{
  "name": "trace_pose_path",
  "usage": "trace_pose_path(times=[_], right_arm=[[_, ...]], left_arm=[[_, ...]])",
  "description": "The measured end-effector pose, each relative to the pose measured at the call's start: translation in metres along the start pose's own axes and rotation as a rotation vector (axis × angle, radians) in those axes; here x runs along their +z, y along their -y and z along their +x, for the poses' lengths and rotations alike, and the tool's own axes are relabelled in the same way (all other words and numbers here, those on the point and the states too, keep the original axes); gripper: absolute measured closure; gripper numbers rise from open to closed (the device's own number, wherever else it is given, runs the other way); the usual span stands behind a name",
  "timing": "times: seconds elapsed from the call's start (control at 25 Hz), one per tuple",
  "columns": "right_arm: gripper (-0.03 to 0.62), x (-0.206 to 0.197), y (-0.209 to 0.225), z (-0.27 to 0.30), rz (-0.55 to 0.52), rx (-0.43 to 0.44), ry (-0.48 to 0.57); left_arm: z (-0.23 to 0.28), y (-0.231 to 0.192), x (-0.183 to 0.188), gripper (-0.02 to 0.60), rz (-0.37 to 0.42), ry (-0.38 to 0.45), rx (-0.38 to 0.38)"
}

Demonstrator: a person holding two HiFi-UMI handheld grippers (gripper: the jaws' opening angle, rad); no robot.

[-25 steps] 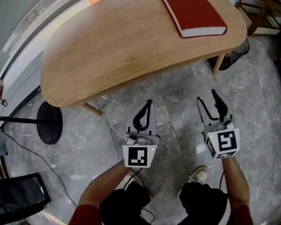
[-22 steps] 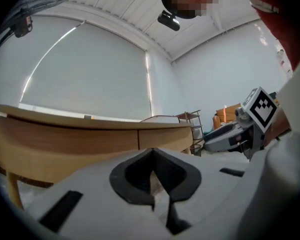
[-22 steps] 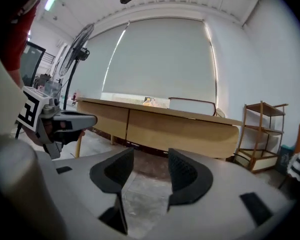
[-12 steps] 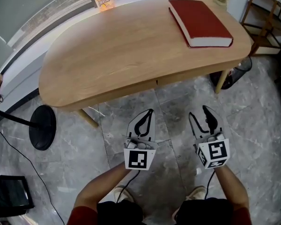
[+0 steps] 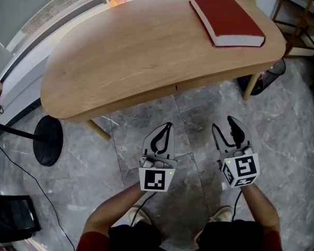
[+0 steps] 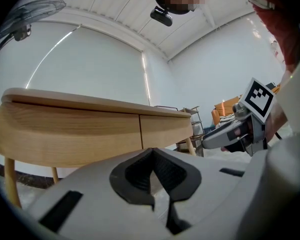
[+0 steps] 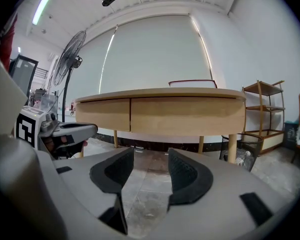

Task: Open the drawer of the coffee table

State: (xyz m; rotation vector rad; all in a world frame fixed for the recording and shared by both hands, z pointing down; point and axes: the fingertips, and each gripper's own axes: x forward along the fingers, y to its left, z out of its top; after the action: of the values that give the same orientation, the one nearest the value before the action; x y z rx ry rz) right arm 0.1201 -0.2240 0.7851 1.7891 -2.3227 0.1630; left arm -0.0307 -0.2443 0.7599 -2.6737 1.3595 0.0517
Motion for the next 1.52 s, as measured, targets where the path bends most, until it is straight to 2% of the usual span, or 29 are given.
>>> trace_pose_path(times=[0.44, 0.52, 0.72, 0.88, 1.04, 1.2, 1.32, 1.52], right_arm=[[0.381, 0.004, -0.004, 0.015, 0.094, 0.045, 0.035], [0.381, 0.007, -0.001, 0.020, 0.171, 0.059, 0.051], [0.381, 0.016, 0.011, 0.037, 0.452, 0.099, 0.123], [0.361, 0.021, 0.020, 0.054, 0.588, 0.122, 0.177], [0.361, 0.026, 0.023, 0.071, 0.759, 0.194, 0.246], [0.360, 0.028, 0.035, 0.090, 0.976, 0.290, 0.328], [0.346, 0.022, 0.047, 0.102, 1.170, 0.300, 0.381], [0.330, 0.034, 0.049, 0.118, 1.198, 0.386, 0.476]], left_arm=[[0.003, 0.001, -0.005, 0.574, -0.016, -0.015, -0.003], [0.005, 0.000, -0.006, 0.574, -0.015, -0.015, -0.003], [0.008, 0.000, -0.006, 0.574, -0.020, -0.010, -0.002], [0.011, -0.001, -0.009, 0.574, -0.035, -0.012, 0.002], [0.016, -0.002, -0.011, 0.574, -0.046, -0.013, 0.006], [0.020, 0.000, -0.015, 0.574, -0.046, -0.019, 0.009], [0.020, 0.001, -0.019, 0.574, -0.033, -0.025, -0.003], [0.020, -0.004, -0.023, 0.574, -0.038, -0.035, 0.014]])
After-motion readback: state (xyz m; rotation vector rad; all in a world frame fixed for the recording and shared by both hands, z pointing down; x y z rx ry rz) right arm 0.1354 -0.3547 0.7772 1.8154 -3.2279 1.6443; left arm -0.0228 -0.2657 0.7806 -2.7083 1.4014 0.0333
